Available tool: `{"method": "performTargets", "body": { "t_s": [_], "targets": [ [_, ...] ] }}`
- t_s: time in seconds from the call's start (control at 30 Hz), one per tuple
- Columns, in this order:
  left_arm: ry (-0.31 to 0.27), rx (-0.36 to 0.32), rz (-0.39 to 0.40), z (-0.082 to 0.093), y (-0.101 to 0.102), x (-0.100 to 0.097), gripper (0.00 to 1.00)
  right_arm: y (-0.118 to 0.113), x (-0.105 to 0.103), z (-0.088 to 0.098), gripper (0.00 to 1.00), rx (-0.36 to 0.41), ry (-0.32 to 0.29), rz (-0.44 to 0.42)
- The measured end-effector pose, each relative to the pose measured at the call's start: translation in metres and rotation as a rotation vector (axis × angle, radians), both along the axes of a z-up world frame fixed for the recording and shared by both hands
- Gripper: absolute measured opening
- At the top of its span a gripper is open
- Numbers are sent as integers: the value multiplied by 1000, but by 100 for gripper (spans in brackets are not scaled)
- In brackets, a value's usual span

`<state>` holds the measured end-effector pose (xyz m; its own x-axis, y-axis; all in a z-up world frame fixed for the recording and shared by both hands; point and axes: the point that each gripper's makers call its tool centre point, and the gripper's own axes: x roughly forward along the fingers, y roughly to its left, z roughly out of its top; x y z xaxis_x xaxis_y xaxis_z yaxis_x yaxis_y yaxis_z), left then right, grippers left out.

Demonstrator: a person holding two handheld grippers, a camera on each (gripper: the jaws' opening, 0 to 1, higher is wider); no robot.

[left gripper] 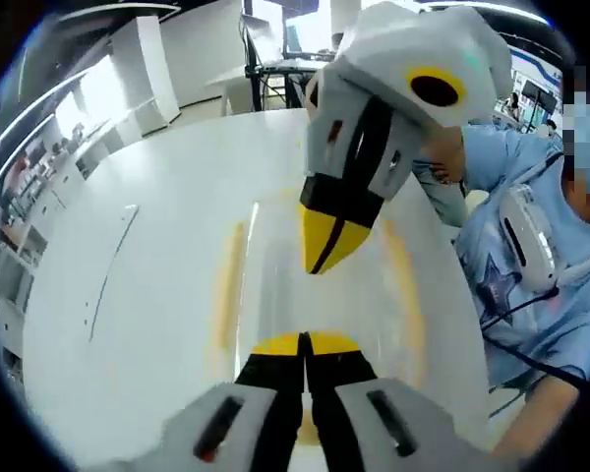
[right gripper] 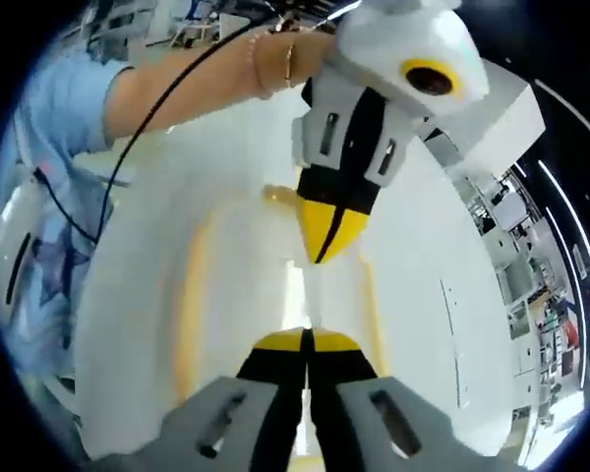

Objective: Snap each plastic latch of the storage box into its locked position after aligning the lid with the box until every specified latch is closed and the lid sits flush.

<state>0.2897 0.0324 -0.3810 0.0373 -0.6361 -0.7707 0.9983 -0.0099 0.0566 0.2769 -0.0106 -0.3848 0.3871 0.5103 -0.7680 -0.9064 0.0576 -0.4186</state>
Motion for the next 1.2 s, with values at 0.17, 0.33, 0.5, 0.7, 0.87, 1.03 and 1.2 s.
{"method": "performTargets", "body": {
  "t_s": [0.17,0.33,0.5,0.7,0.87,1.03,1.2],
  "targets": [
    [-36,-40,57,3,28,5,0,2,-1,0,0,-36,-33,8],
    [-36,-80,85,5,41,-1,0,3,-1,0,0,-24,-39,0],
    [-52,-131,90,7,47,-10,0,3,-2,0,0,-14,-41,-3],
    [-103,-252,136,6,50,-8,0,4,-3,-1,0,-23,-55,-1],
    [-106,-361,169,6,54,-7,0,4,-2,-2,0,-38,-53,-2],
    [-98,-420,189,2,57,-8,0,4,-2,-2,0,-46,-61,-4],
    [-130,-438,193,0,58,-9,0,4,-1,-2,0,-27,-40,-10]
  ]
}}
